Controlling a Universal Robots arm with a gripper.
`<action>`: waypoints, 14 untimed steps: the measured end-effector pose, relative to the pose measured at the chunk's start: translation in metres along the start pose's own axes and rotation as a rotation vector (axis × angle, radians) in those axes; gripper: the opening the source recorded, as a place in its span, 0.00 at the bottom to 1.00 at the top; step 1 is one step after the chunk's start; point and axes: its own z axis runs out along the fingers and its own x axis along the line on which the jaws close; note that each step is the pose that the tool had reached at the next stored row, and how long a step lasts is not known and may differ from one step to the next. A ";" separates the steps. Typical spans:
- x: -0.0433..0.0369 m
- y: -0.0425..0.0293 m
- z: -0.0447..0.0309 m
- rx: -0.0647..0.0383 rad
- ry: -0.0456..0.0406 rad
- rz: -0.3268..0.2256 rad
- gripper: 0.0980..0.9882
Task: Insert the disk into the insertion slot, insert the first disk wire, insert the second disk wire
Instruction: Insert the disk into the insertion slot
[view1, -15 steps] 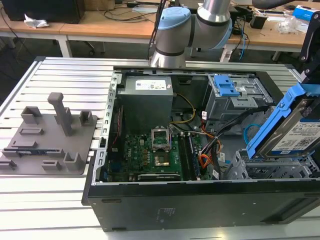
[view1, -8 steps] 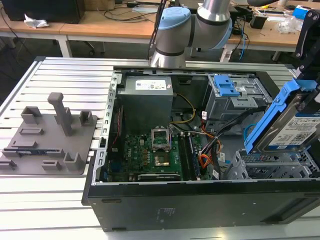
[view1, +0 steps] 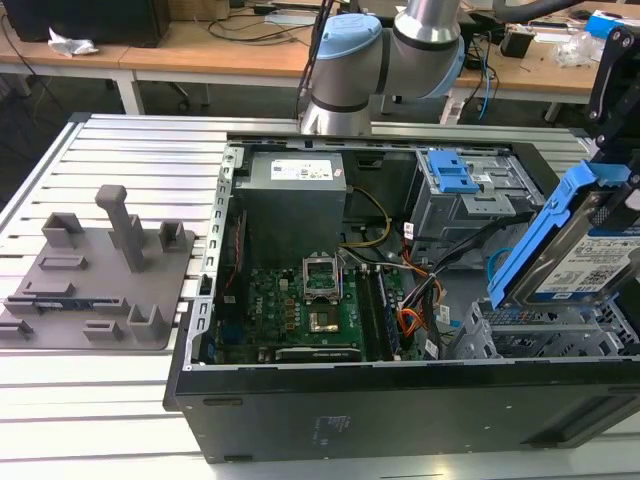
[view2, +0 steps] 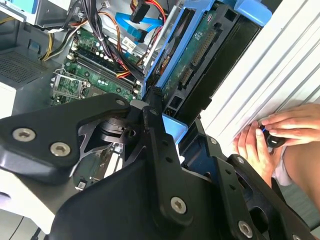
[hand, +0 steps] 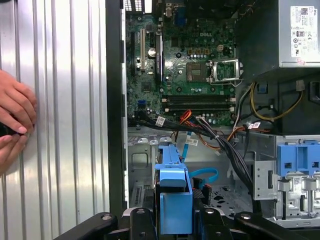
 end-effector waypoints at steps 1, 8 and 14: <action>0.0001 0.0000 0.0011 0.000 0.0000 0.000 0.30; 0.0002 -0.0009 0.0086 -0.003 0.0001 0.000 0.30; 0.0004 -0.0030 0.0127 -0.007 0.0001 0.001 0.30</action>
